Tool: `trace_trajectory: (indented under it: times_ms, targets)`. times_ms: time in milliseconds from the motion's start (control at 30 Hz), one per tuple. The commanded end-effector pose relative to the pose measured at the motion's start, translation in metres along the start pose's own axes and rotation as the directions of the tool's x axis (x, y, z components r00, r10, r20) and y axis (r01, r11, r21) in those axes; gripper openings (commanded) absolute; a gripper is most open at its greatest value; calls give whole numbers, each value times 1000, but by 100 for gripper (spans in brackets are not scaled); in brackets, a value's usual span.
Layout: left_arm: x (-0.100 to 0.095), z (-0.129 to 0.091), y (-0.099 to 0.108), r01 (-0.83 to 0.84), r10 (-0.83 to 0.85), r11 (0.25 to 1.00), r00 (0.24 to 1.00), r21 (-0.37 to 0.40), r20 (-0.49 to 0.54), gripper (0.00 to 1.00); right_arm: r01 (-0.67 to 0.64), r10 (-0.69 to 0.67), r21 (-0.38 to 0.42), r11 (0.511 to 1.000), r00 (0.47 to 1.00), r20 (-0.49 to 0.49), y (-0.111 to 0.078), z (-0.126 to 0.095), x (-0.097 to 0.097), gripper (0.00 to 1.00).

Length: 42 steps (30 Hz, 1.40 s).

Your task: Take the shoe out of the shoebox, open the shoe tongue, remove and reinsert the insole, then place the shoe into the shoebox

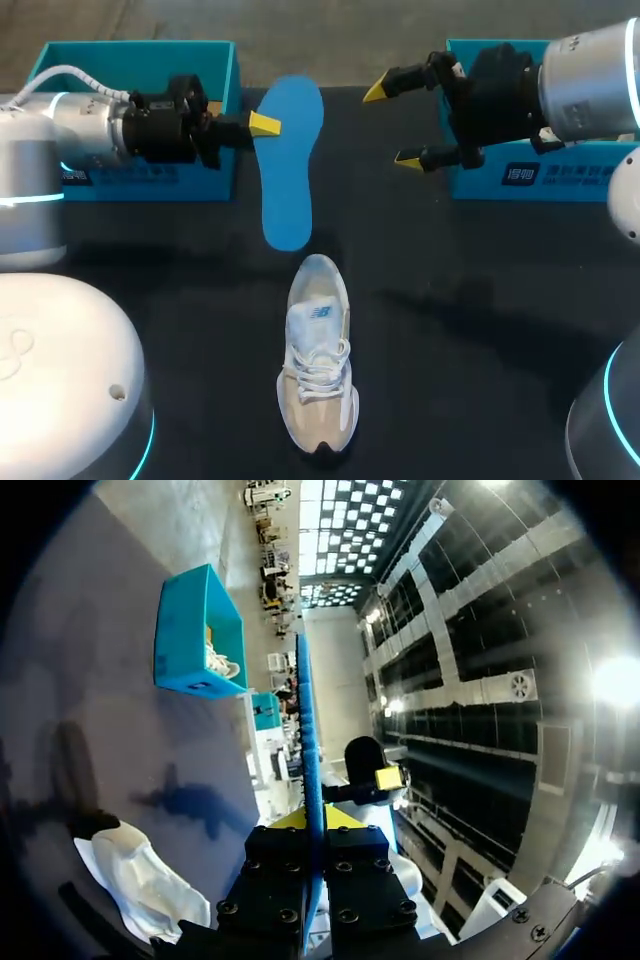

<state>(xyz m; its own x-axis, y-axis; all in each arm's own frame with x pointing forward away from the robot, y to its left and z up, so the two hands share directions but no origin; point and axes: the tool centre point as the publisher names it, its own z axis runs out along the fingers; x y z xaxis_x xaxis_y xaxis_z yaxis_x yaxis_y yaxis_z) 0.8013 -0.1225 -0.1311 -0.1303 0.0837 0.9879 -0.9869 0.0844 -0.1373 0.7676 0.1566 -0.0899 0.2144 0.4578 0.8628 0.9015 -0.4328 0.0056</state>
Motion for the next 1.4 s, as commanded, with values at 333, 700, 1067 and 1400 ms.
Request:
trace_trajectory:
  times_ms: [333, 700, 1067, 1400]
  targets:
    - [-25, 1, -9, 54, -54, 998, 999, 15, 2, 0, -1, 1, -1, 1000, 1000, -1, 0, 2, 0, 100]
    - [-27, 2, -9, 68, -69, 998, 997, 9, 19, 0, 49, -49, 7, 999, 998, 45, -3, 3, 10, 100]
    - [-27, 2, -9, 68, -69, 998, 997, 9, 19, 0, 199, -232, 123, 972, 896, 379, -48, 23, 49, 100]
    - [-27, 2, -9, 68, -69, 998, 997, 9, 19, 0, 227, -287, 178, 958, 806, 518, -78, 56, 60, 100]
